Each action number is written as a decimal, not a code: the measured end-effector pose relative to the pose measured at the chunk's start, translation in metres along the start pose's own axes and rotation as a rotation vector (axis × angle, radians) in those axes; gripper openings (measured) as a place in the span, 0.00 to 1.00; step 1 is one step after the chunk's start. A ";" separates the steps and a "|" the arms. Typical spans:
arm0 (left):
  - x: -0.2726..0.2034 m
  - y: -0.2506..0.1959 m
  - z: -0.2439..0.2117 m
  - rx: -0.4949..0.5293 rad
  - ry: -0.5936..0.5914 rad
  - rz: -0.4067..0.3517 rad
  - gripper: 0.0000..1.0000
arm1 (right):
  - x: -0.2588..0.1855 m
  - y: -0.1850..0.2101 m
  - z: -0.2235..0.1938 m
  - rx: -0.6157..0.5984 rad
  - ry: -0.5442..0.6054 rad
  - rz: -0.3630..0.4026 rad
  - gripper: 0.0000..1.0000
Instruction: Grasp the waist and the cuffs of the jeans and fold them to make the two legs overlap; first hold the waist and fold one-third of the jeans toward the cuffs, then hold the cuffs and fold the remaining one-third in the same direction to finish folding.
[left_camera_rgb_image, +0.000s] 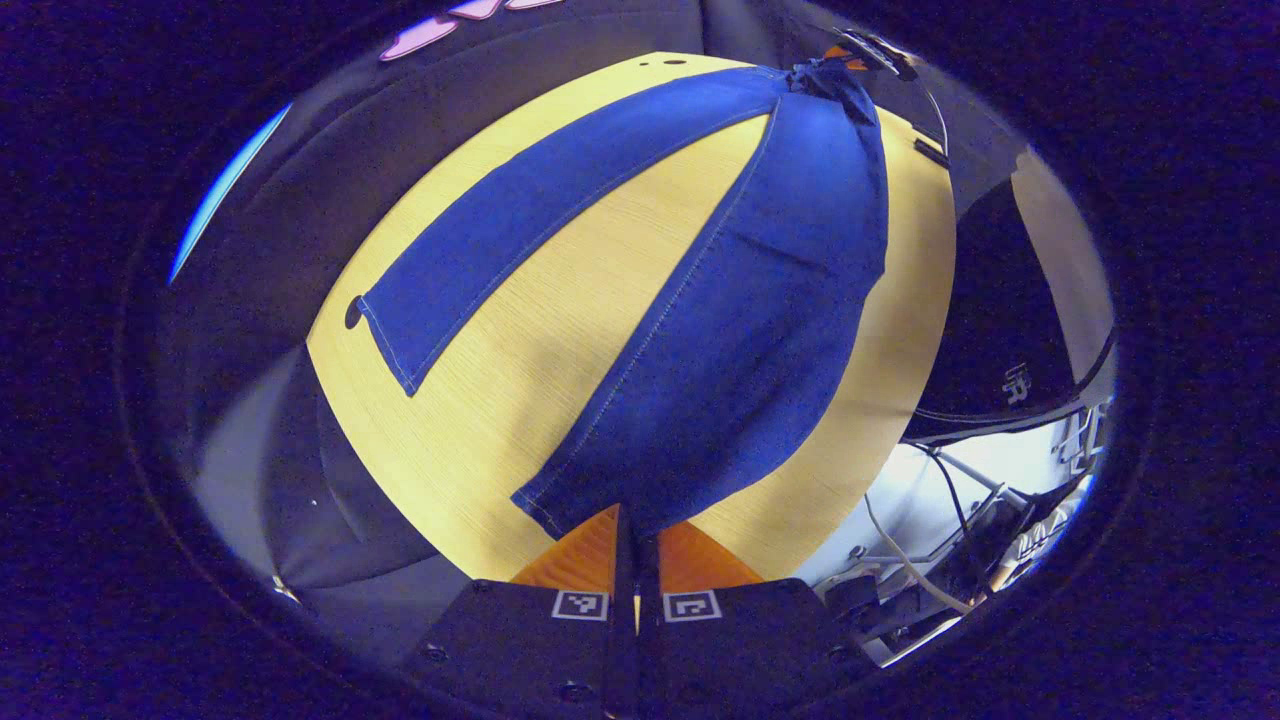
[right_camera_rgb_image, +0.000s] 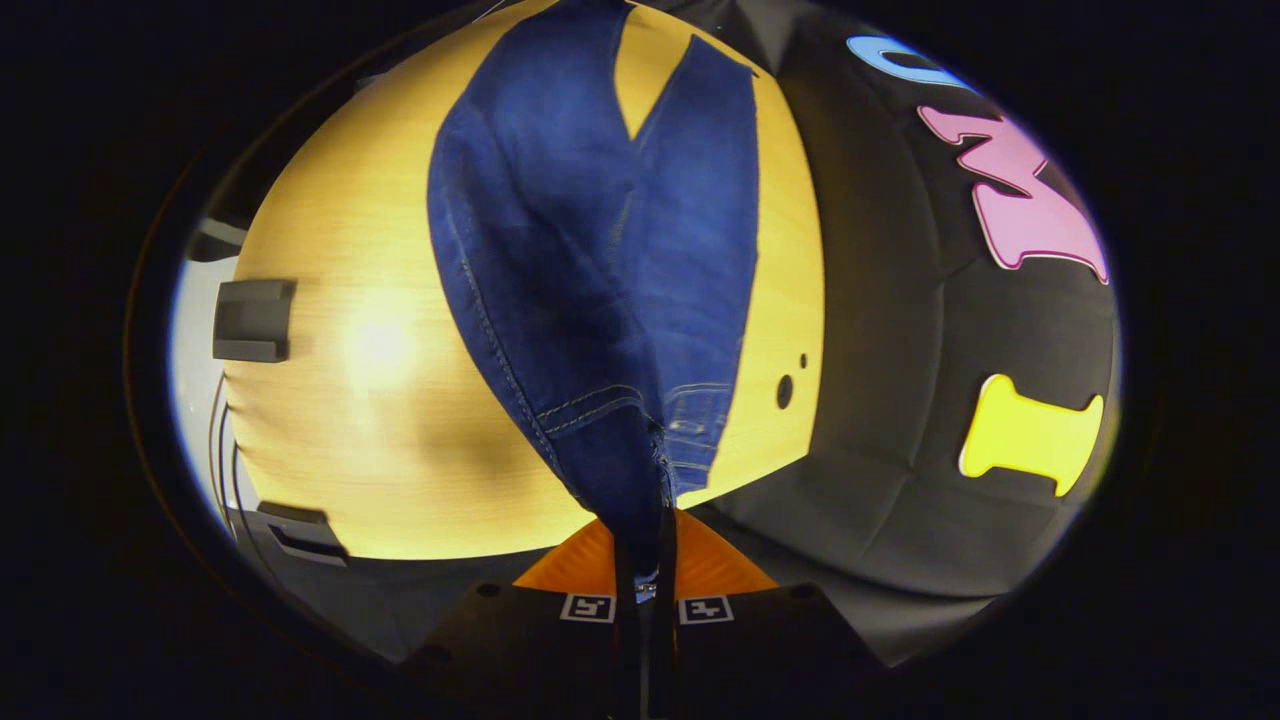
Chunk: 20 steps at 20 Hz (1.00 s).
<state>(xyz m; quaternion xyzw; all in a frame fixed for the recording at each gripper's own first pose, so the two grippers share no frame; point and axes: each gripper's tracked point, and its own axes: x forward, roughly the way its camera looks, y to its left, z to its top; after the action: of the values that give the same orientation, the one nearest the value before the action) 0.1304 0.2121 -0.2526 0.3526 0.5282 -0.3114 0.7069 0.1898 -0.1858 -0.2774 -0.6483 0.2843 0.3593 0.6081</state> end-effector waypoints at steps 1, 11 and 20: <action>-0.004 0.017 0.011 -0.029 -0.014 -0.005 0.06 | 0.004 -0.020 0.005 0.023 -0.011 -0.014 0.08; 0.013 0.192 0.150 -0.375 -0.182 0.090 0.06 | 0.106 -0.146 -0.005 0.366 0.031 -0.084 0.08; 0.121 0.252 0.200 -0.795 -0.219 0.134 0.07 | 0.252 -0.179 -0.029 0.897 0.160 -0.026 0.08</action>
<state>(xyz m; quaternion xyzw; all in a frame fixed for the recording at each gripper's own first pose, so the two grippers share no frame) 0.4703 0.1785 -0.2880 0.0506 0.5051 -0.0721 0.8586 0.4838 -0.1798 -0.3779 -0.3500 0.4500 0.1417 0.8093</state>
